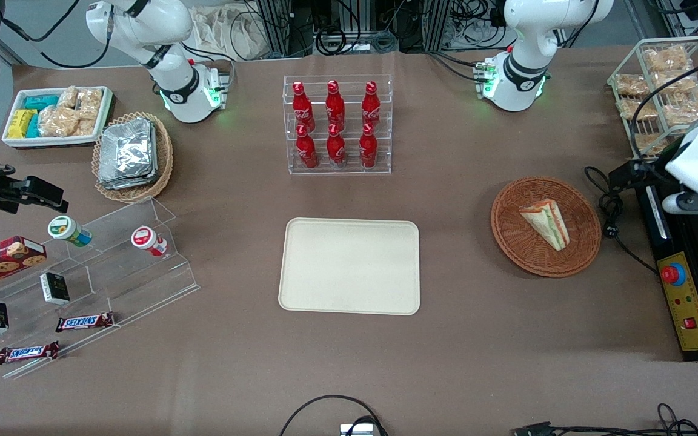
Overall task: Place sandwich from basket to tray
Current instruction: 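Move the left gripper over the wrapped sandwich in the wicker basket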
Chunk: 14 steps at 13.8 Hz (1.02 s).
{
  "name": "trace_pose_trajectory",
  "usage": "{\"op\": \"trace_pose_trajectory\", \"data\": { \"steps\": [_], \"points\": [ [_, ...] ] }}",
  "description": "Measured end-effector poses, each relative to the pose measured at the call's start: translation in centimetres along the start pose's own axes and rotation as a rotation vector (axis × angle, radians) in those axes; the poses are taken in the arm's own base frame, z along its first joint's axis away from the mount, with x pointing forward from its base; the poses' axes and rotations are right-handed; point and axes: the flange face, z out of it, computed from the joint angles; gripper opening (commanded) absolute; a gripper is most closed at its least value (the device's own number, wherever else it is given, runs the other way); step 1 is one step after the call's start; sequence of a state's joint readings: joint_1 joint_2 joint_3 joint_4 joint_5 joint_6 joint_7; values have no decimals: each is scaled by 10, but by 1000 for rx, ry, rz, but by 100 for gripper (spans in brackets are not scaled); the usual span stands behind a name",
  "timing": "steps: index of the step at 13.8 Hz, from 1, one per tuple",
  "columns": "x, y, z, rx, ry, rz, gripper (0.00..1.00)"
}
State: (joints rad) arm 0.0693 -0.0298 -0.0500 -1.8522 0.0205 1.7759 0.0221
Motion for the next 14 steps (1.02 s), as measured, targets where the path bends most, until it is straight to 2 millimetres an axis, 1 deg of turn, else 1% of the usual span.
{"op": "trace_pose_trajectory", "data": {
  "steps": [2,6,9,14],
  "points": [
    [-8,-3,37,0,15,-41,100],
    [-34,0,101,-2,57,-164,100],
    [-48,1,134,-5,68,-212,100],
    [-68,3,182,-17,116,-283,100]
  ]
}}
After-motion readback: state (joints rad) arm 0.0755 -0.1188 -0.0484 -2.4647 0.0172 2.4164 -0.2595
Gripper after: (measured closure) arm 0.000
